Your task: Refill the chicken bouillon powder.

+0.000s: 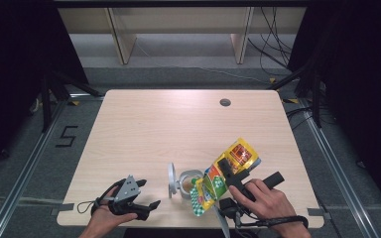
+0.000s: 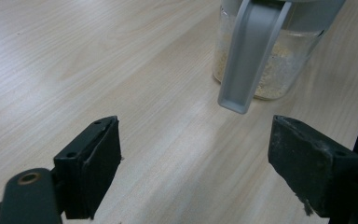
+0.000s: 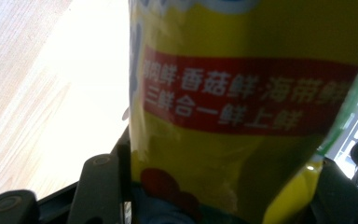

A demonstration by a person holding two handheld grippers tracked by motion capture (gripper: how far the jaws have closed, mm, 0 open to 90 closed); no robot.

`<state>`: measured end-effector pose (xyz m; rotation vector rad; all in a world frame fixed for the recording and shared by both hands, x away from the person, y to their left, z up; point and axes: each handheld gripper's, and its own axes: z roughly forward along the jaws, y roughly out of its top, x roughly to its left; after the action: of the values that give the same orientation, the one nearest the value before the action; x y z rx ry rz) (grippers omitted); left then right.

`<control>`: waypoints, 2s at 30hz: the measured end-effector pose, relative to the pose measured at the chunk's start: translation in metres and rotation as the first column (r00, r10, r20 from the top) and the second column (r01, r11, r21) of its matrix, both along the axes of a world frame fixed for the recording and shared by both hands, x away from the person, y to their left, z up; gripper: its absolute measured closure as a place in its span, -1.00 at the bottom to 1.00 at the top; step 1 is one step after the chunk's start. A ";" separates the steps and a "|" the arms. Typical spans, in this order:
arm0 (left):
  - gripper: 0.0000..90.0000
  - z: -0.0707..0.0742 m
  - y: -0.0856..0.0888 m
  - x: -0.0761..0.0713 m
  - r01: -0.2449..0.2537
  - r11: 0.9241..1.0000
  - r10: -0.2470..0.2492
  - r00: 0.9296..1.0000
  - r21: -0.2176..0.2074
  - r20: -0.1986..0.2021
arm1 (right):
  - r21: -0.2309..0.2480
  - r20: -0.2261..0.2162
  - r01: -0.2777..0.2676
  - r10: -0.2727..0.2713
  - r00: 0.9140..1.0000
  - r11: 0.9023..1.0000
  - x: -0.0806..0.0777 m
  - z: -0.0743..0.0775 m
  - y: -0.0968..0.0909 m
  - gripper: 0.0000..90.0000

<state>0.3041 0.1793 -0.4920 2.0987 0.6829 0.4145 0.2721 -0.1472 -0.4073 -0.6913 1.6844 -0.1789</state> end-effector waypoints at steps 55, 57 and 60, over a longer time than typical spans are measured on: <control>-0.63 0.000 -0.001 -0.001 -0.011 1.000 0.011 1.000 -0.008 -0.005 | 0.007 0.003 -0.006 0.006 1.000 1.000 0.000 0.002 0.000 0.07; -0.63 0.000 -0.001 -0.001 -0.008 1.000 0.008 1.000 -0.005 -0.002 | 0.007 0.001 -0.006 0.006 1.000 1.000 0.000 0.001 0.000 0.07; -0.63 0.000 -0.002 -0.002 -0.019 1.000 0.018 1.000 -0.020 -0.008 | 0.008 0.004 -0.011 0.011 1.000 1.000 -0.001 0.001 0.000 0.07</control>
<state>0.3022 0.1776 -0.4921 2.0769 0.7085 0.4086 0.2715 -0.1470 -0.4064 -0.6934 1.6769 -0.1658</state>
